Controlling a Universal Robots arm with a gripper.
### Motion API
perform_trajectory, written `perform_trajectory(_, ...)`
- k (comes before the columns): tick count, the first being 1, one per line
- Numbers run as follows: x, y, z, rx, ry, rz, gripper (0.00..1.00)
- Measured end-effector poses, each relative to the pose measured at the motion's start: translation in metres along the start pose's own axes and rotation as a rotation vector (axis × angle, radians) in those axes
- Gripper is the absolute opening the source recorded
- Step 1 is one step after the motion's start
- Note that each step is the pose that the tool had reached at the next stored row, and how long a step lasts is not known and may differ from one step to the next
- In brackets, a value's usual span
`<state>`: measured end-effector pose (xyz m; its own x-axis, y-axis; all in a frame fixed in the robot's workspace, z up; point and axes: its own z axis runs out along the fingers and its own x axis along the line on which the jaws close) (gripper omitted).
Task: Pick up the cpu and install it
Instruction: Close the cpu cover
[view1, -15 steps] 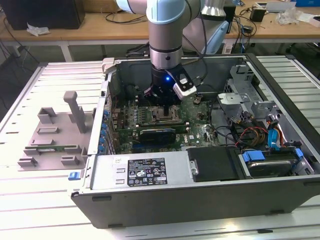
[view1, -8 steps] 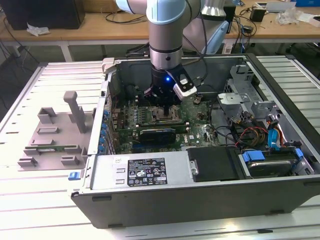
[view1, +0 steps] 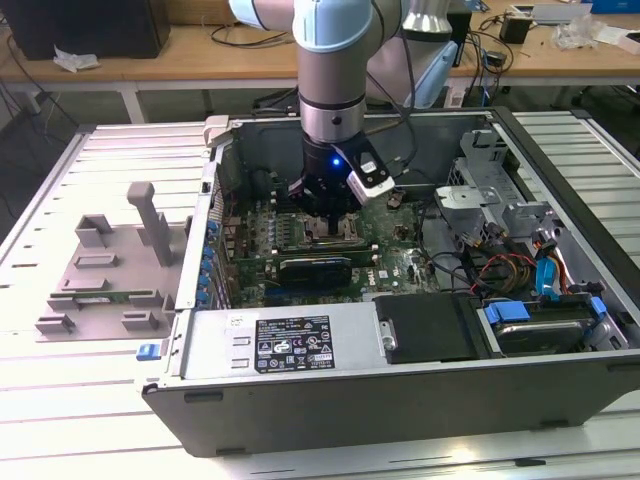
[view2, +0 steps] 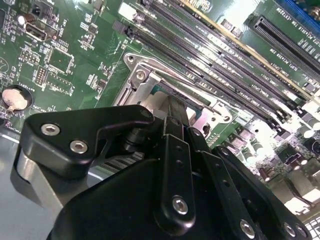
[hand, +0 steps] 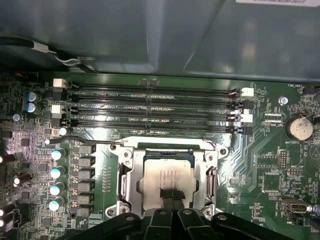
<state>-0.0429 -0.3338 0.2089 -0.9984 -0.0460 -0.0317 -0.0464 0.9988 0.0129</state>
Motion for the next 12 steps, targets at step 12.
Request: perform_trajectory(12,0.0004,0.0082,0.0002,-0.0159,-0.0008,0.000,0.11)
